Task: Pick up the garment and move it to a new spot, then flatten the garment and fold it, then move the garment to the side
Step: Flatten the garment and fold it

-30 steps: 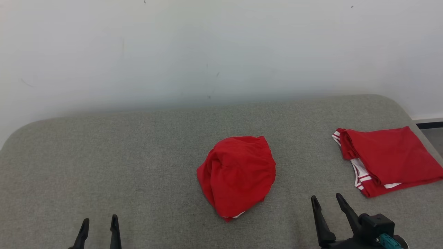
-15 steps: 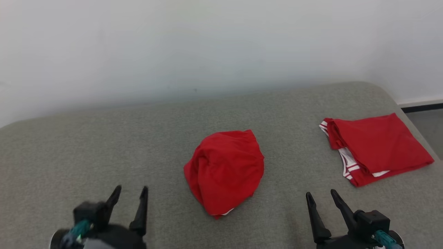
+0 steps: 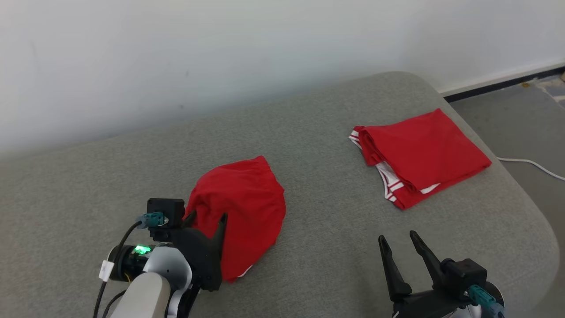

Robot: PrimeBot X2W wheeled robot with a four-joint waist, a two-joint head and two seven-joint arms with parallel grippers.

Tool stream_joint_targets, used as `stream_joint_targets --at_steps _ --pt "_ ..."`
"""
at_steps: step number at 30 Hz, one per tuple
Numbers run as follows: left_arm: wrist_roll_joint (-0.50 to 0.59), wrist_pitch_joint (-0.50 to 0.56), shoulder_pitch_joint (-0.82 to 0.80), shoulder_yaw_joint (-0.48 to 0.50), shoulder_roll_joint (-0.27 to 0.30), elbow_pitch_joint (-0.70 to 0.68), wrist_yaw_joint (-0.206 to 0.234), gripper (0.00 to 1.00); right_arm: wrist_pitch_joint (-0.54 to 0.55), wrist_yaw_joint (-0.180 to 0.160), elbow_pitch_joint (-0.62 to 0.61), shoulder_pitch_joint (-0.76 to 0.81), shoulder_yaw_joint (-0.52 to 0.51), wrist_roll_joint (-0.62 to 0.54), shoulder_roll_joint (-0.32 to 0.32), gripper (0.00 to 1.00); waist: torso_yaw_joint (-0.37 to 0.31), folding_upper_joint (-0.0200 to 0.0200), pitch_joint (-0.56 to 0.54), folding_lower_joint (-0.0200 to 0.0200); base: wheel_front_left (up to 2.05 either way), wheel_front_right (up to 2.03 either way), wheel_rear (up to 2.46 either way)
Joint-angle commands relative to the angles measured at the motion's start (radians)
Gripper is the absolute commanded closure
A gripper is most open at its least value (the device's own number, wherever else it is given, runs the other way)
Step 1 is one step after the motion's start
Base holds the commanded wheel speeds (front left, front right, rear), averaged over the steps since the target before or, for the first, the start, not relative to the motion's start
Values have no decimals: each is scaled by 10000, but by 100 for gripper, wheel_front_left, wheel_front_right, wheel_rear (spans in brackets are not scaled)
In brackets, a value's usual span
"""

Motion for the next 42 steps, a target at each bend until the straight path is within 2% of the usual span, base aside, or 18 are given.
stream_joint_targets --at_steps 1,8,9,10,15,19,22,24,27,29,35,40,41,42 --pt "-20 127 -177 20 -22 157 142 0 -89 -29 41 -47 -19 79 0 0 -738 0 370 -1 0 0 0" --pt "47 231 -620 68 -125 737 636 0 -244 -29 158 -161 -23 148 2 0 -1156 0 598 -1 0 0 0" --pt "116 205 -681 -11 -100 810 587 81 -260 -29 173 -174 -8 157 2 0 -1183 0 607 -1 0 0 0" --pt "63 183 -718 -26 -115 882 527 100 -265 -29 188 -184 -8 168 2 0 -1200 0 615 -1 0 0 0" --pt "-138 -306 -1154 -168 -296 997 223 100 -333 -29 264 -227 -65 166 0 0 -1171 0 617 -1 0 0 0" --pt "-764 -984 -1716 -343 -527 809 -306 100 -346 -29 333 -289 -66 173 0 0 -1039 0 545 -1 0 0 0" --pt "-1795 -1633 -2119 -549 -587 449 -704 100 -324 -29 353 -304 -59 148 -1 0 -935 0 483 -1 0 0 0" --pt "-2798 -2136 -2324 -911 -605 43 -810 100 -309 -29 355 -284 -86 114 2 0 -851 0 432 -1 0 0 0" --pt "-4057 -2680 -2390 -1382 -590 -252 -650 100 -282 -29 343 -226 -124 81 0 0 -674 0 387 -1 0 0 0" --pt "-4482 -2815 -2230 -1613 -587 -187 -457 100 -284 -29 334 -175 -159 70 0 0 -518 0 371 -1 0 0 0" --pt "-4659 -2935 -1211 -1659 -389 1084 108 100 -241 -29 288 -120 -119 137 -1 0 -112 0 400 -1 0 0 0" --pt "-4664 -3233 -606 -1474 -129 1883 350 100 -200 -29 251 -145 -94 110 -3 0 108 0 421 -1 0 0 0" --pt "-4677 -3347 -505 -1408 -57 2022 410 95 -196 -29 241 -150 -127 94 -4 0 169 0 423 -1 0 0 0" --pt "-4708 -3468 -414 -1322 12 2149 443 64 -209 -29 236 -148 -133 70 -1 0 228 0 422 -1 0 0 0"
